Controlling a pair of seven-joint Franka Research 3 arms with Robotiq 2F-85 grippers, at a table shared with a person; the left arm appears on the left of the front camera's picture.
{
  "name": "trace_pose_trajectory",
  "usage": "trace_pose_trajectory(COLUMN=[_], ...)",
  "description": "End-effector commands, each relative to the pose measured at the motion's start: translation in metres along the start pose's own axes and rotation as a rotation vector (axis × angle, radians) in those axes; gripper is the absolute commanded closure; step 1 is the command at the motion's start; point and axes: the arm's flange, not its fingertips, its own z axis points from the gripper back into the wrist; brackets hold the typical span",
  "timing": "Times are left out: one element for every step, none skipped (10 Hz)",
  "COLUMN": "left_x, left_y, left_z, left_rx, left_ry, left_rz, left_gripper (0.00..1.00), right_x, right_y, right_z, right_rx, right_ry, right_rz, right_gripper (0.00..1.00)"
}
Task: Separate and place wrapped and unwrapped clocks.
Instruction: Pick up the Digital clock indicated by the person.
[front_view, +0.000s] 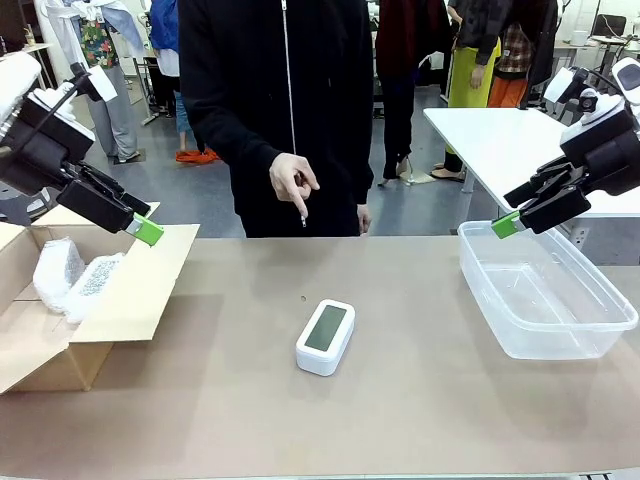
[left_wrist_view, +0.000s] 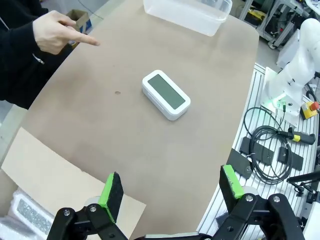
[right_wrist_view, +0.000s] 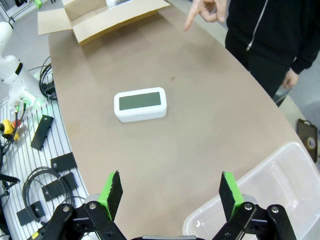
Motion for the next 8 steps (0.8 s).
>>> trace_pose_trajectory(left_x=[0.0001,0.0001,0.0001,0.0001,0.0001,0.0001,0.0001,0.0001], left_y=[0.0004,0.0004,0.0004,0.0004,0.0004,0.0004,0.0004,0.0004], left_z=[-0.0002,-0.0002,-0.0002,-0.0002,-0.0002,-0.0002,-0.0002,-0.0002], left_rx=[0.008,0.008,0.008,0.008,0.008,0.008,0.008,0.008], left_ry=[0.003,0.003,0.003,0.003,0.003,0.003,0.003,0.003], left_rz=[0.005,0.005,0.005,0.005,0.005,0.005,0.005,0.005], left_gripper=[0.00,0.00,0.00,0.00,0.00,0.00,0.00,0.00], right_x=[-0.0001,-0.0001,-0.0001,-0.0001,-0.0001,-0.0001,-0.0001,-0.0001], right_y=[-0.0027,-0.0027,-0.0027,-0.0027,-0.0027,-0.0027,-0.0027,-0.0027], right_z=[-0.0034,-0.0034,-0.0034,-0.0034,-0.0034,-0.0034,-0.0034,-0.0034], right_rx=[0.025,0.025,0.025,0.025,0.025,0.025,0.025,0.025], right_ry=[-0.026,-0.026,-0.026,-0.026,-0.026,-0.026,-0.026,-0.026], right_rz=[0.008,0.008,0.008,0.008,0.008,0.008,0.008,0.008], right_gripper=[0.00,0.00,0.00,0.00,0.00,0.00,0.00,0.00])
